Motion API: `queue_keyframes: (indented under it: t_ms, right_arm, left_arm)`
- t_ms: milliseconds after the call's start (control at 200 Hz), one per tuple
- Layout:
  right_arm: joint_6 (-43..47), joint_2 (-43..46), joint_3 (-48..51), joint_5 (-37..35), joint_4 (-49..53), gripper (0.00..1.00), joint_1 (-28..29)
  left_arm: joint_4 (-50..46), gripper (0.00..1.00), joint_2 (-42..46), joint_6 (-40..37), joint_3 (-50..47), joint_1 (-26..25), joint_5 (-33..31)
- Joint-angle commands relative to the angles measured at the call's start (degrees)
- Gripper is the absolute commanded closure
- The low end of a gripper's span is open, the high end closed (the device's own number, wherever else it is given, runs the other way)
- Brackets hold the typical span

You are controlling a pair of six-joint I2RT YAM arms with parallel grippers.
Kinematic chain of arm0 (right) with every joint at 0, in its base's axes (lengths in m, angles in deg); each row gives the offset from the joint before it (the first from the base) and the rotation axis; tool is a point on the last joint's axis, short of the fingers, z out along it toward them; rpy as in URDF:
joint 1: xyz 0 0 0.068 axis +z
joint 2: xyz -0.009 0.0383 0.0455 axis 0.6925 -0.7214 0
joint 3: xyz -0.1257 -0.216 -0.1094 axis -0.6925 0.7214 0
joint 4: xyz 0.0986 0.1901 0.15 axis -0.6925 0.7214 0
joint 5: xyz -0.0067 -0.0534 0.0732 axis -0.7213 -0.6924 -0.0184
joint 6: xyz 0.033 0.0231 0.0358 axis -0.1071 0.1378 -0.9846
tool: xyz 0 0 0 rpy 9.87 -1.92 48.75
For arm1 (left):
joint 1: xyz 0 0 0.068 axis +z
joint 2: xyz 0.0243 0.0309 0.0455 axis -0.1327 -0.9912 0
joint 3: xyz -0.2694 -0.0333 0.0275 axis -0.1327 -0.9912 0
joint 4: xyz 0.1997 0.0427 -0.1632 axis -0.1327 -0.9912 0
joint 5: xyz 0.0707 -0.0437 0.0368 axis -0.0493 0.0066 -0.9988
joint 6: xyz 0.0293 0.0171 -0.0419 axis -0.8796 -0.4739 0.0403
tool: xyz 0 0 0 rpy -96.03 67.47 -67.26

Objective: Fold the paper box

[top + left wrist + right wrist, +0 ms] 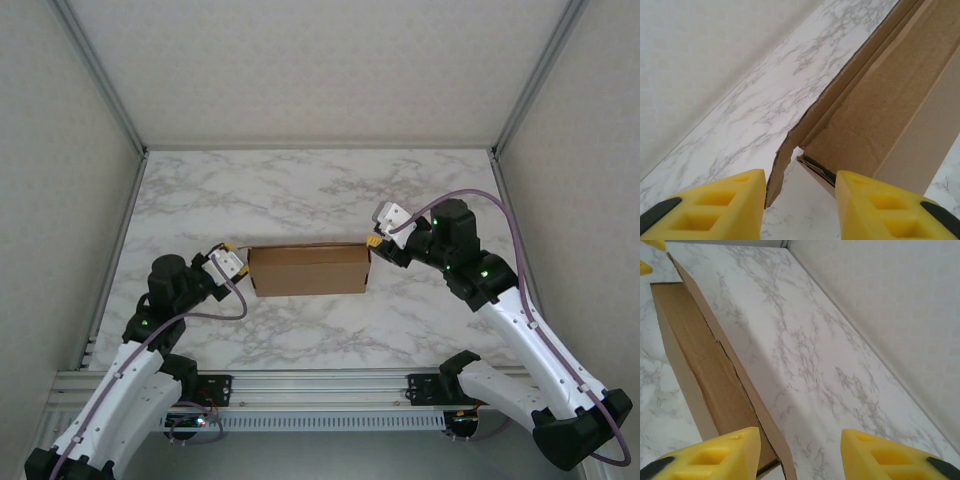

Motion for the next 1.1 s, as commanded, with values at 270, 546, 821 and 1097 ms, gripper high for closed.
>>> queue_keyframes:
  t_ms: [270, 546, 821, 1097]
  right_arm:
    - [-0.7, 0.3, -2.2, 0.2, 1.9, 0.52, 0.0]
    - [-0.2, 1.5, -1.1, -1.1, 1.7, 0.52, 0.0]
    - [-0.6, 1.8, 0.0, -2.0, 1.1, 0.52, 0.1]
    - [-0.7, 0.2, -0.8, -2.8, 1.7, 0.52, 0.1]
  left_arm:
    - [-0.2, 0.58, -4.8, -4.3, 6.1, 1.3, -0.6]
    - [-5.4, 0.58, -11.3, -5.8, 10.5, 1.6, 3.9]
    - [-4.6, 0.69, -13.8, -5.4, 10.8, 2.6, 4.9]
    - [-4.4, 0.84, -14.2, -6.5, 10.5, 2.6, 3.8]
